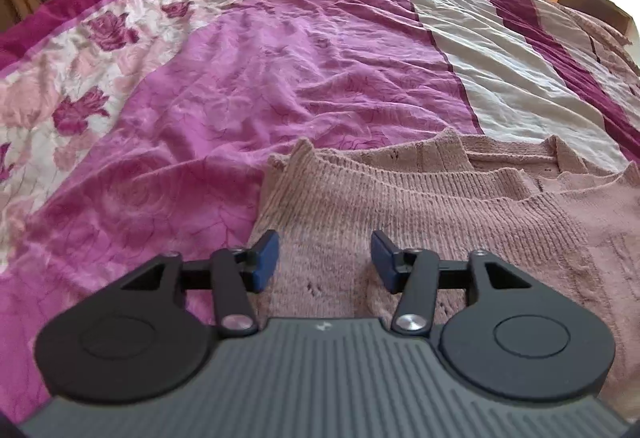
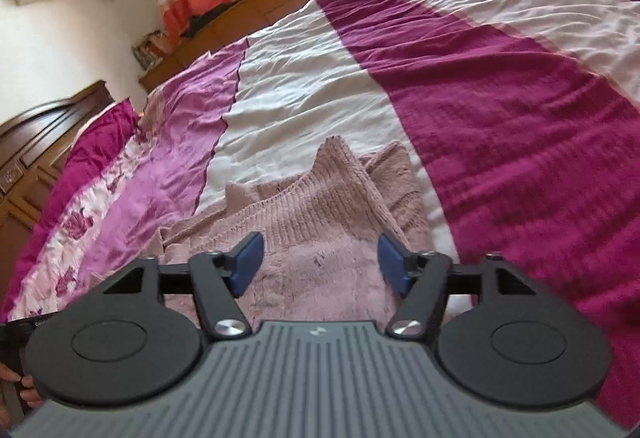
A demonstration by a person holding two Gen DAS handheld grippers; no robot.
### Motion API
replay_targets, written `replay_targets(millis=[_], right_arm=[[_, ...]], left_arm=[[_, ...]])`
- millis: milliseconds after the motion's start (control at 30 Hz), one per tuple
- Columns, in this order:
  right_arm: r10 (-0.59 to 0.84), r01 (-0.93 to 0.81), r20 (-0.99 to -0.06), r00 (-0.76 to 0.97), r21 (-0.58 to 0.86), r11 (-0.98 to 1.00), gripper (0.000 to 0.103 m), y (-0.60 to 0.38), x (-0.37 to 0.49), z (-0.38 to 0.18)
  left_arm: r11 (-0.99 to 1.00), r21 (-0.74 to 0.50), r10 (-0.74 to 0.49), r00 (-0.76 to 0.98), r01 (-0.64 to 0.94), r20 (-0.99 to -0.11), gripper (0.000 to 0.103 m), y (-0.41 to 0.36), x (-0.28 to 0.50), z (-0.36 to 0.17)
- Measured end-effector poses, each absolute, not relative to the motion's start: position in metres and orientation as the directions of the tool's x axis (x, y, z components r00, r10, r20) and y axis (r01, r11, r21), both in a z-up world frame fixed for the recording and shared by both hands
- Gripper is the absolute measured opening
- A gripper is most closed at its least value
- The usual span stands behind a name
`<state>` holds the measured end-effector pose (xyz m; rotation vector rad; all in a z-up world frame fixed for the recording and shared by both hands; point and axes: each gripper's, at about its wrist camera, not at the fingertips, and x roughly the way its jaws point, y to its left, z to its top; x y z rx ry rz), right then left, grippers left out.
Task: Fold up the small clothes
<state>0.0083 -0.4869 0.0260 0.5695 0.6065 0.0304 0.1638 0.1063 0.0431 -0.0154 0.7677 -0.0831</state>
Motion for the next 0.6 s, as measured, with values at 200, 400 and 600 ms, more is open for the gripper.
replay_targets(millis=[200,400,600], right_arm=[[0.164,0.164,-0.525,0.835,0.523,0.836,0.081,-0.501,-0.02,0.032],[0.164,0.193,-0.545,0.822,0.539,0.82,0.081,-0.518,-0.04,0.024],[0.195,0.222,-0.576,0.794,0.572,0.789,0.081,-0.525,-0.05,0.012]], left_arm=[[0.998,-0.062,-0.056,0.702,0.017,-0.71,0.071,0.111,0.142,0.047],[0.997,-0.075,-0.04,0.687,-0.022,-0.725,0.071,0.114,0.113,0.048],[0.997,-0.07,-0.029,0.676,-0.032,-0.737,0.082,0.112,0.09,0.052]])
